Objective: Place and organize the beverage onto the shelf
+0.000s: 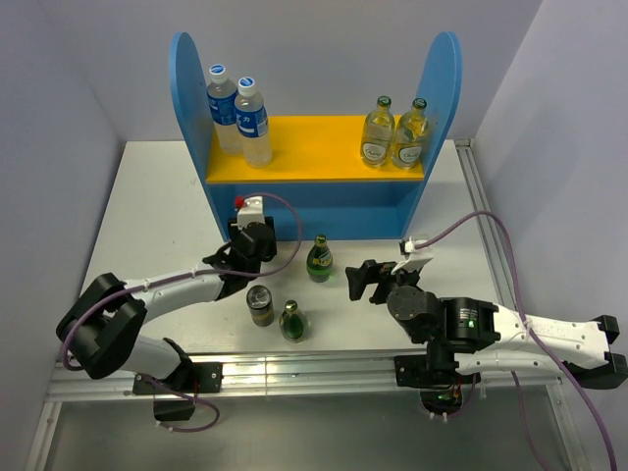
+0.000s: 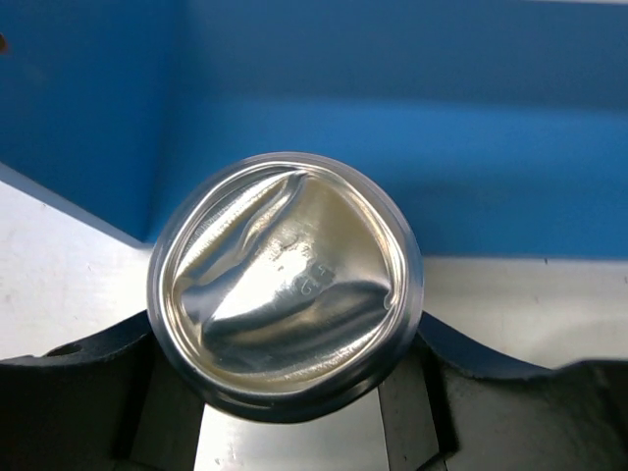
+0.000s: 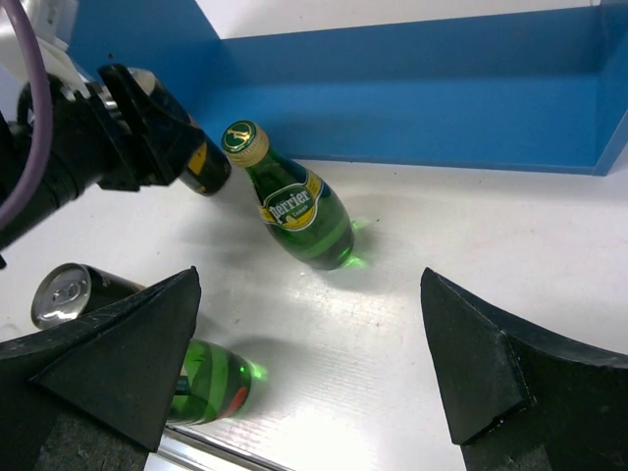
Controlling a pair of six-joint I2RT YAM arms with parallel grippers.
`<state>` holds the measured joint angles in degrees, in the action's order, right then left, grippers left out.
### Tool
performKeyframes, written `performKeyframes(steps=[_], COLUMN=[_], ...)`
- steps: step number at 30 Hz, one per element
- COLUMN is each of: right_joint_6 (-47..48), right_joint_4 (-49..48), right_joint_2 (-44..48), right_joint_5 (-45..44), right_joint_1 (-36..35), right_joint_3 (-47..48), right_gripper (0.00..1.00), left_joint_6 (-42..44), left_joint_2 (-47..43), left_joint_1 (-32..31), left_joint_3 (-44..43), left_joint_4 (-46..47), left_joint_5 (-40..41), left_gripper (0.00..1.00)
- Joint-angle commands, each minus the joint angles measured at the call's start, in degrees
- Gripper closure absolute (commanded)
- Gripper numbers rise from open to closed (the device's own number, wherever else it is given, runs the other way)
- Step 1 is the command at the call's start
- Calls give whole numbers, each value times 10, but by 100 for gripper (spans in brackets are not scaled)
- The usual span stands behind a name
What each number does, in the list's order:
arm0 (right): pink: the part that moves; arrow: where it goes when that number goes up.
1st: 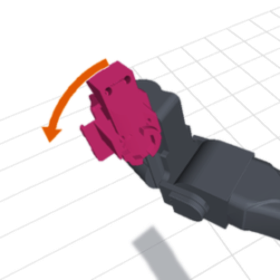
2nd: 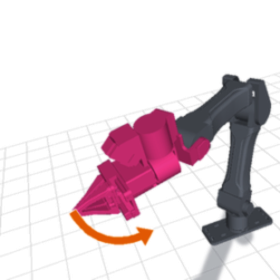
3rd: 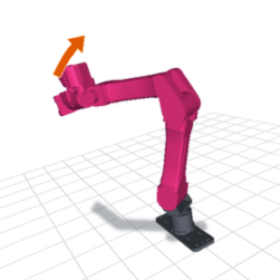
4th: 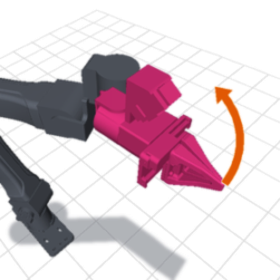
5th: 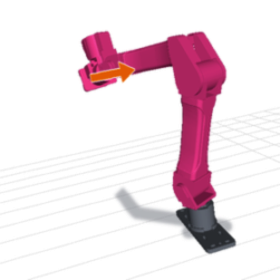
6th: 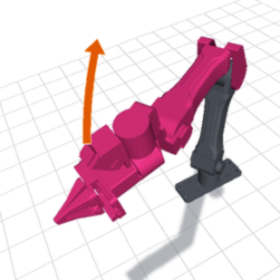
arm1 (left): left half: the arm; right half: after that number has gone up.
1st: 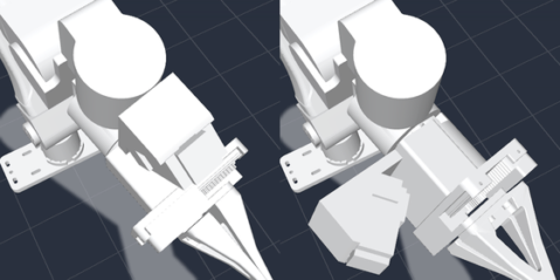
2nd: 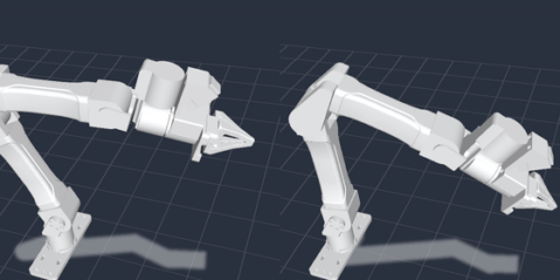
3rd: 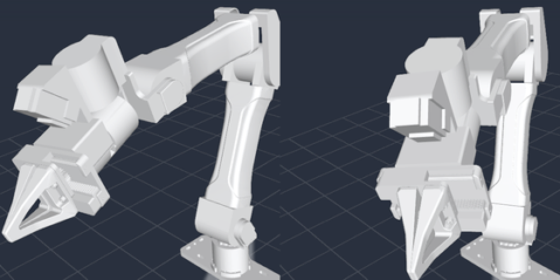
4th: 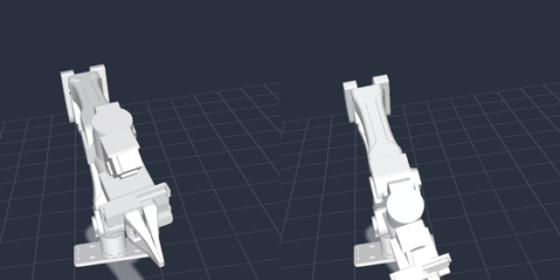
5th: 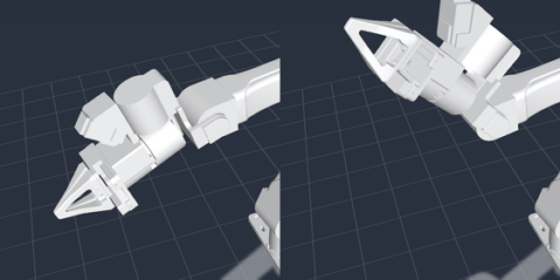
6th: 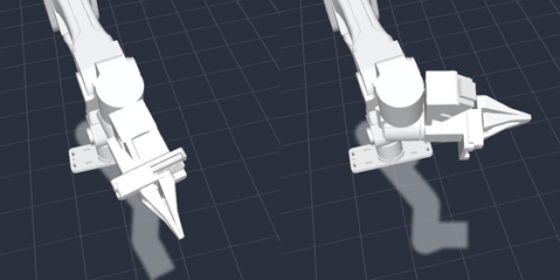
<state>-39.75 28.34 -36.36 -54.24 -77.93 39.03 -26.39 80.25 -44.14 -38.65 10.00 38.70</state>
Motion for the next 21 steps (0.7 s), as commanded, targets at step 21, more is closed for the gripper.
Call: performKeyframes(steps=[21], right_joint_6=[-2], right_joint_4=[1], right_joint_2=[-6], right_joint_5=[-24], right_joint_1=[-2], right_joint_3=[3], right_gripper=[0], left_joint_6=[48], left_joint_2=[146], left_joint_1=[163], left_joint_3=[-103], left_joint_4=[217], left_joint_5=[-58], left_gripper=[100])
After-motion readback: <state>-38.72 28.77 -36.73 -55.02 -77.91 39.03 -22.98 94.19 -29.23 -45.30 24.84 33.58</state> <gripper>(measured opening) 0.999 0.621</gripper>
